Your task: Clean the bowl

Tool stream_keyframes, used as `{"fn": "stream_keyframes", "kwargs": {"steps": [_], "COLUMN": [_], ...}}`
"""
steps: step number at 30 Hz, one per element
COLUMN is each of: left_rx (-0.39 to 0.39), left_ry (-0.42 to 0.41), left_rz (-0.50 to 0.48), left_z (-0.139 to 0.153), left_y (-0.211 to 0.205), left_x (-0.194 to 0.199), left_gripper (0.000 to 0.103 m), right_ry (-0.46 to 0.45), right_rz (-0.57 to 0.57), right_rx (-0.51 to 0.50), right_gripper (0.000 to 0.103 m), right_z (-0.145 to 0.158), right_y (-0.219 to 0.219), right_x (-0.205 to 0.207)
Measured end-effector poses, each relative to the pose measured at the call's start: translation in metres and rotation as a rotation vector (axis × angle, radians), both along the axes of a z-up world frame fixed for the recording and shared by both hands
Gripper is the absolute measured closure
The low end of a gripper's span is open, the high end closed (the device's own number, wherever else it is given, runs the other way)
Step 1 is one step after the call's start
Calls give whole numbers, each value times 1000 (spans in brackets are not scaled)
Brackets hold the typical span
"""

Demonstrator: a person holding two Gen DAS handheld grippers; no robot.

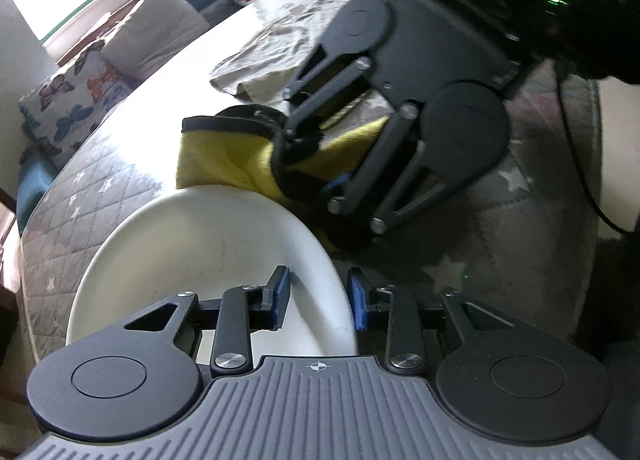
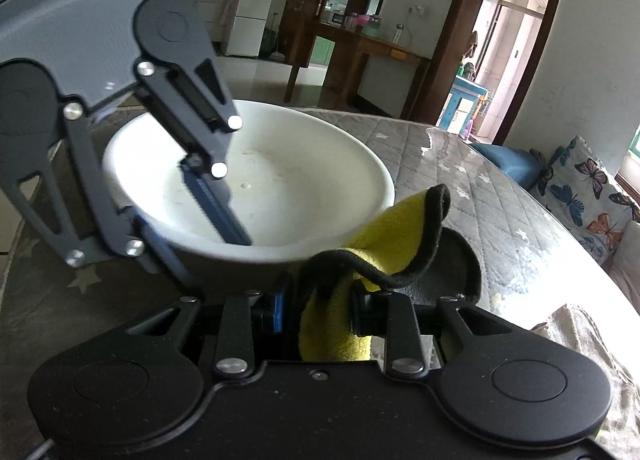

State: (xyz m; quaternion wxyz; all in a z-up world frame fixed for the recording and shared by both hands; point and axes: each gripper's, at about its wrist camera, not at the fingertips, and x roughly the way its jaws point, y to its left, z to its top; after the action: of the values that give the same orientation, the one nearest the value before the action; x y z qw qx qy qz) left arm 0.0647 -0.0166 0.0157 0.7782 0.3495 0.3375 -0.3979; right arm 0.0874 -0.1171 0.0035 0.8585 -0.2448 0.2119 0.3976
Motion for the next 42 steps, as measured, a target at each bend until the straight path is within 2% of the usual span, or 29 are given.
{"fn": "stream_keyframes", "kwargs": {"steps": [12,15,18,23,42], "left_rx": [35,41,8,-15,-29], "left_ry": [16,32,51,63,100], "left_rz": [-115,-92,-36,32,108], "left_z": [-3,-5,-3,-1,8], "left_y": [11,11,9,3,-15], "left_x": [-14,-12,-11,-2,21], "left_gripper": [71,71,71,64,61], "right_ry": [-6,-7,-7,-8,-12], "right_rz": [4,7,10,15,36], "right_rx": [-9,-10,-12,-14,-20], "right_gripper": [73,73,73,73,73], "right_z": [0,0,0,0,-2], "right_y": [3,2,2,1,-6], "right_x": [5,4,3,1,-13]}}
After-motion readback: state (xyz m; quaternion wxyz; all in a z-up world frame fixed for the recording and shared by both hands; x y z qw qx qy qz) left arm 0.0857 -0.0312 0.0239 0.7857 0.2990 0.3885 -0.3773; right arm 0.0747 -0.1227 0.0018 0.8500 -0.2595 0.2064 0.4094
